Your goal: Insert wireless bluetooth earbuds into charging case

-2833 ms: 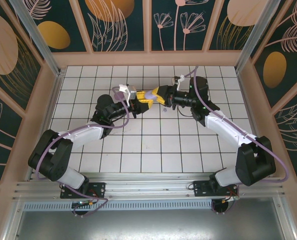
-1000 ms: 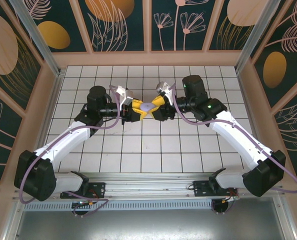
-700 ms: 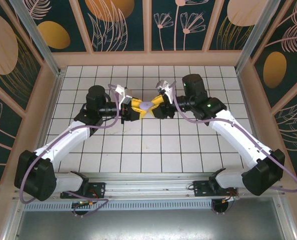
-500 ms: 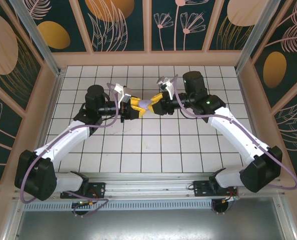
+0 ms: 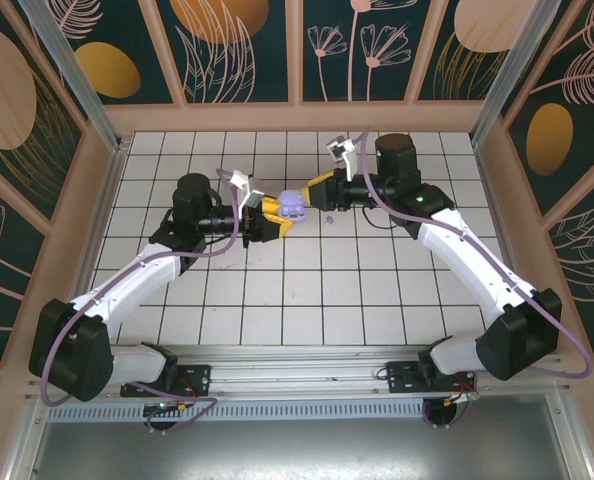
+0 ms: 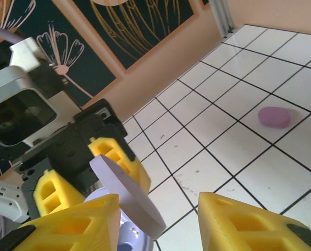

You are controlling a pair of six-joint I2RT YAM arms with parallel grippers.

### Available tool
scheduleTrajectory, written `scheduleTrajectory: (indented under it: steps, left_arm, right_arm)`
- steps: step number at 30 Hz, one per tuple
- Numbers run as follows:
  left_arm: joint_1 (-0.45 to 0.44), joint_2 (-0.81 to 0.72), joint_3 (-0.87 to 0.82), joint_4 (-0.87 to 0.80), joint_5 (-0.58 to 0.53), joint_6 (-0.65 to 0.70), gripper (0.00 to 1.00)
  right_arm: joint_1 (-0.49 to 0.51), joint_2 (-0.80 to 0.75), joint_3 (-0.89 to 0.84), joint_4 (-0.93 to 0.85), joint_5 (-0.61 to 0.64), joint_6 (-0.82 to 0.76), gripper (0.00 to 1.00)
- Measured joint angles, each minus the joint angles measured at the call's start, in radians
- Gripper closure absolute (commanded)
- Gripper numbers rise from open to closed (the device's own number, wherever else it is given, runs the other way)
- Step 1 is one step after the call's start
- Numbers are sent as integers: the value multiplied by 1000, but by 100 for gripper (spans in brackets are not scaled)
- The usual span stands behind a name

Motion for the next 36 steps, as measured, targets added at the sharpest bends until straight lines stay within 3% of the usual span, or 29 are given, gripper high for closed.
scheduleTrajectory:
  steps: [16, 26, 36]
  left_arm:
    - [-3, -23, -28, -39, -94, 46, 97]
    - [-3, -11, -27, -39, -70, 43, 99]
    - [-3, -5, -22, -41, -34, 29, 100]
  right_arm:
    - [-63, -10, -13, 3, 24, 63, 51]
    - [79, -74, -68, -91, 43, -161, 39]
    - [148, -70, -71, -127, 126, -301, 37]
